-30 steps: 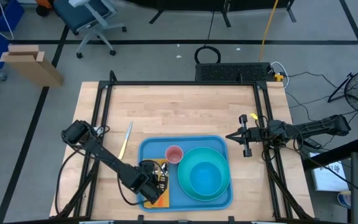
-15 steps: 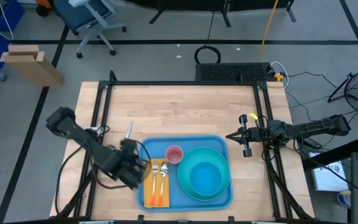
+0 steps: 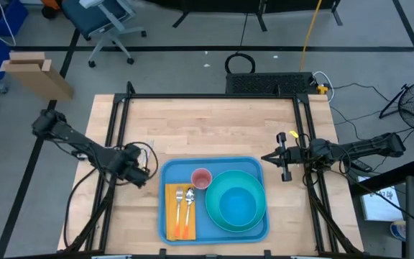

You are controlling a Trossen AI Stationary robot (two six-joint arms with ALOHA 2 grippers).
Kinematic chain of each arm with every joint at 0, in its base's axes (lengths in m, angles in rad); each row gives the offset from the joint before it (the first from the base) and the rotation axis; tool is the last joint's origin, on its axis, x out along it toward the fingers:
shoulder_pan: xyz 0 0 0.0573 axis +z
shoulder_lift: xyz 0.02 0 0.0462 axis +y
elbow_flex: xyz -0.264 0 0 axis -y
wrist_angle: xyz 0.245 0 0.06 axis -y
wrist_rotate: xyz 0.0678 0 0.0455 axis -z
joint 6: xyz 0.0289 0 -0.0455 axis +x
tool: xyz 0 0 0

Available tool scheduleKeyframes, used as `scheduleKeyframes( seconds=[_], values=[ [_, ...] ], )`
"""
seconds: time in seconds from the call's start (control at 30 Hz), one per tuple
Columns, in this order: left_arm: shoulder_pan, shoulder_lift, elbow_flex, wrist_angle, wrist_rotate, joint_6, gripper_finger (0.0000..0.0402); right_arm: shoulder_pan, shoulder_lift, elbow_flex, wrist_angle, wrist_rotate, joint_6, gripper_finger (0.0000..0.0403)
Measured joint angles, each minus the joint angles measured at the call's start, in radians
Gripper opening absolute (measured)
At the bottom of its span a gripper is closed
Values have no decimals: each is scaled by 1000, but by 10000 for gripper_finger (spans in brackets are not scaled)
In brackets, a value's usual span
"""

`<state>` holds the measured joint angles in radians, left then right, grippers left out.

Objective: Set up tray
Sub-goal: Put the yellow knife to the left of the orange fork on top of the yellow table napkin on the blue serving tray

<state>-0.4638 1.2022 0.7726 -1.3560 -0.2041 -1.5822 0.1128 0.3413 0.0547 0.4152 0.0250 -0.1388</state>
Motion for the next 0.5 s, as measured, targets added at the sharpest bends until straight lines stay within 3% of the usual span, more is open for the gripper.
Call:
scheduleKeyframes(
  seconds=[0.07, 0.13, 0.3, 0.5],
  values=[
    [13, -35, -66, 104, 35, 31, 36, 0, 0, 0, -1, 0, 8, 0],
    [17, -32, -32, 84, 25, 48, 66, 0, 0, 0, 1, 0, 15, 0],
    [78, -32, -17, 243, 7, 158, 168, 0, 3, 0, 58, 4, -4, 0],
    [182, 6, -18, 395, 6, 165, 277, 0, 8, 0, 86, 4, -12, 0]
  ],
)
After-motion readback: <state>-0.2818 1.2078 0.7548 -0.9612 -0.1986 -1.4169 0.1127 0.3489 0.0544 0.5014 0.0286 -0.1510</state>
